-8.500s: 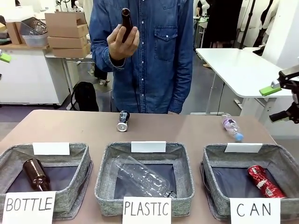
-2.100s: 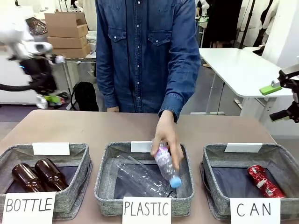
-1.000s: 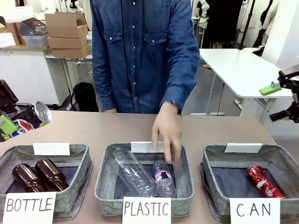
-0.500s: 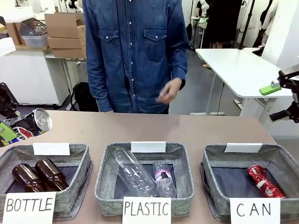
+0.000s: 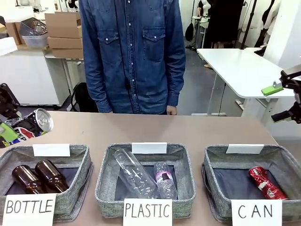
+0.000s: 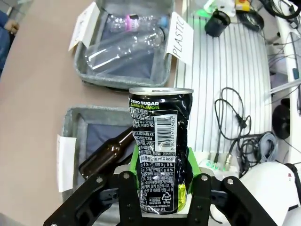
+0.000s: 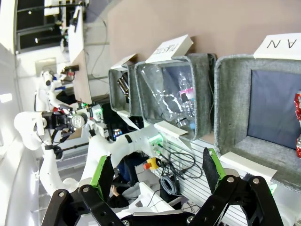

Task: Sort the can waste into the basket.
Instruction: Pick up the can waste from the table and place it in the right Fabric basket.

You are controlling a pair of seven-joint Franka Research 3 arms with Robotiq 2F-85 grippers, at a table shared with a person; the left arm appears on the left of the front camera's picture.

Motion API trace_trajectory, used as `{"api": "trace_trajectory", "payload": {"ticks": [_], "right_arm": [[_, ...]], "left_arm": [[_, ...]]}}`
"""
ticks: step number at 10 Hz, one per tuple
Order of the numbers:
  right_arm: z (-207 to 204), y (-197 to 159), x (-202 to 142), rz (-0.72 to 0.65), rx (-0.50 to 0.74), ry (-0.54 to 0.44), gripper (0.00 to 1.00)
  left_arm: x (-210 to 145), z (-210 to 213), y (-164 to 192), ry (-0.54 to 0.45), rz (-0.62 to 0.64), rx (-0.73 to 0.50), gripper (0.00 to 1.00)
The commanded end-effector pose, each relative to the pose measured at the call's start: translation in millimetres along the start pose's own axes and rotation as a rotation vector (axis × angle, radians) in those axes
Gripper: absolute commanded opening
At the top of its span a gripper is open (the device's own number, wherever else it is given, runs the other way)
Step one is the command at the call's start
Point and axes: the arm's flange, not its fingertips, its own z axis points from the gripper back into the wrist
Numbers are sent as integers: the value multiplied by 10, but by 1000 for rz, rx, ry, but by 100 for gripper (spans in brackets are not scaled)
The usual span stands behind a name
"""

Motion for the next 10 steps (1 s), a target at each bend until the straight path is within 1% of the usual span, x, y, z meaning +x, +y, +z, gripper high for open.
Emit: {"api": "trace_trajectory", "payload": {"ticks": [1,2,3,4,5,6,7,8,9,10], "right_arm": [[243,-27,-62,-24,9,-16,100],[513,-145,-95,-73,9,12,100],[800,-311,-160,-136,-30,20,100],[1166,-542,-260,-184,-9,37,100],[1498,-770,-394,-214,16,19,100],[1801,-1003,-564,-256,29,-57,100],[2020,-1218,-761,-282,48,-121,100],[2160,-1442,-951,-302,66,-151,100],[2271,-1674,-1132,-349,140,-195,100],[2079,-1307,-946,-325,50,-136,100]], "left_arm": [[332,-294,-308,-36,-27,-25,41],[669,-501,-532,-20,-39,3,41],[1042,-733,-727,-32,-14,39,41],[1493,-978,-901,-111,-84,-18,41],[1902,-1198,-1004,-132,-132,-66,41],[2306,-1422,-1081,-121,-125,-122,41],[2740,-1640,-1131,-180,10,-78,41],[3136,-1897,-1181,-180,106,-60,41],[3567,-2163,-1140,-112,44,-22,41],[3965,-2347,-934,-67,-1,28,41]]}}
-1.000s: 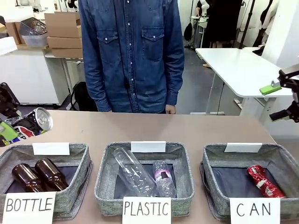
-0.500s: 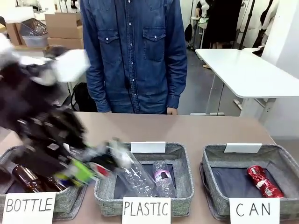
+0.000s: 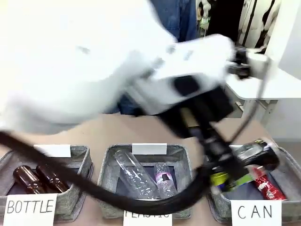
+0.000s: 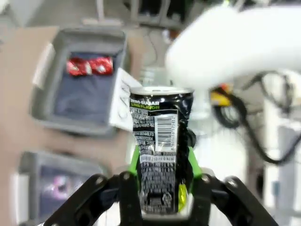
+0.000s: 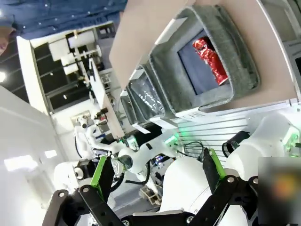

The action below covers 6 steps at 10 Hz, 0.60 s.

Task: Sort the can waste into the basket.
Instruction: Pick up the can waste from the table and place it in the right Fabric basket.

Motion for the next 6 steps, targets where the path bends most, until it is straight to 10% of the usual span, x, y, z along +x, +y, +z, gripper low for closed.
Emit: {"api": "trace_trajectory", "payload": {"ticks": [1,6], "right_arm": [[-201,284,35,41,-51,47,100],[-201,284,35,41,-51,47,100]], "left_arm": [[751,-480,388,199,-88,19,41],[1280,-1602,936,333,-114,13,41]]}}
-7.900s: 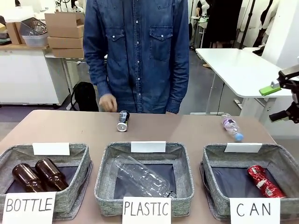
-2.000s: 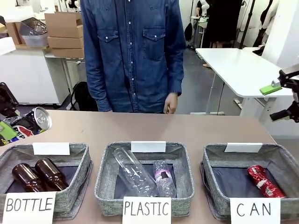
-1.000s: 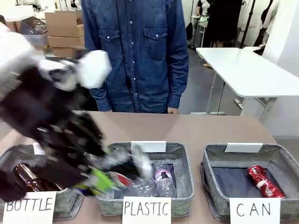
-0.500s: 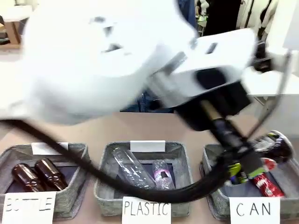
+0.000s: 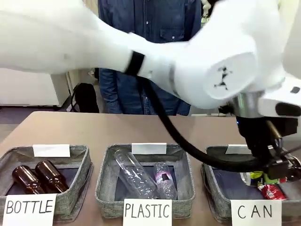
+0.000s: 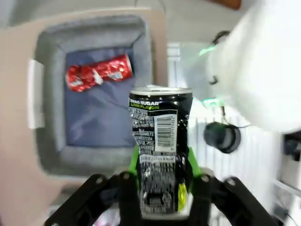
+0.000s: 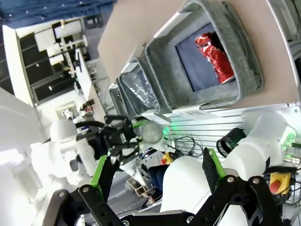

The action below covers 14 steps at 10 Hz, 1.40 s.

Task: Sort the can waste into the basket.
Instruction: Pick up the can waste from the table and place it in the right Fabric basket.

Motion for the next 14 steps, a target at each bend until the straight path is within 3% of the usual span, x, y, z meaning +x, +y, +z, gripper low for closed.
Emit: {"api": "trace_trajectory", "payload": {"ticks": [1,4,5,6,7,8,14], "right_arm": [[6,-14,-45,0,19,-3,100],[6,-14,-45,0,19,-3,100],[6,-14,-45,0,19,-3,100],[6,-14,-45,0,19,-3,100],[6,-14,-45,0,19,-3,100],[6,-14,-45,0,19,-3,100],[6,-14,-45,0,19,-3,100]], "left_arm": [[454,-64,304,-5,61,56,41],[413,-141,421,5,92,65,41],[369,-153,450,31,50,90,41],[322,-147,465,48,10,29,41],[297,-142,489,52,-4,20,47],[280,-137,499,50,-14,19,100],[228,-107,530,55,-1,23,100]]}}
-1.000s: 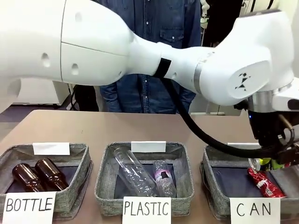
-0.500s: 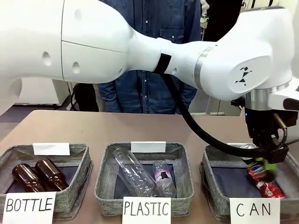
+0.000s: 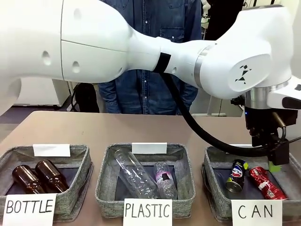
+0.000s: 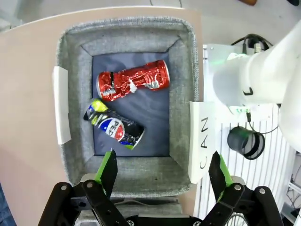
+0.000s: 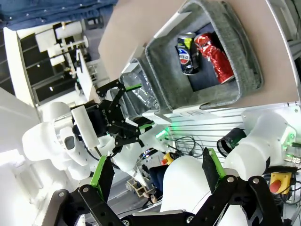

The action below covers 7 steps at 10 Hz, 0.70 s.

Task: Sort the can waste into the basket.
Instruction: Pick up the can waste from the table and place it in the right Fabric basket.

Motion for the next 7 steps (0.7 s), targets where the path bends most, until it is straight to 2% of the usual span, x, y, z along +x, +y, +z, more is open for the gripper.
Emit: {"api": "trace_trajectory", "payload": {"ticks": [1,3,4,5,7], "right_arm": [[-4,-4,-32,2,16,-1,100],[-4,-4,-32,2,16,-1,100],[0,0,0,0,0,0,100],[-64,43,58,-17,-40,9,100],[-333,378,351,-3,-76,60,100]], "left_arm": [[-36,49,-1,8,3,-14,100],[-62,75,5,9,9,-23,100],[-90,102,20,3,6,-60,100],[-141,167,70,43,41,-150,100],[-614,603,235,20,145,-180,100]]}}
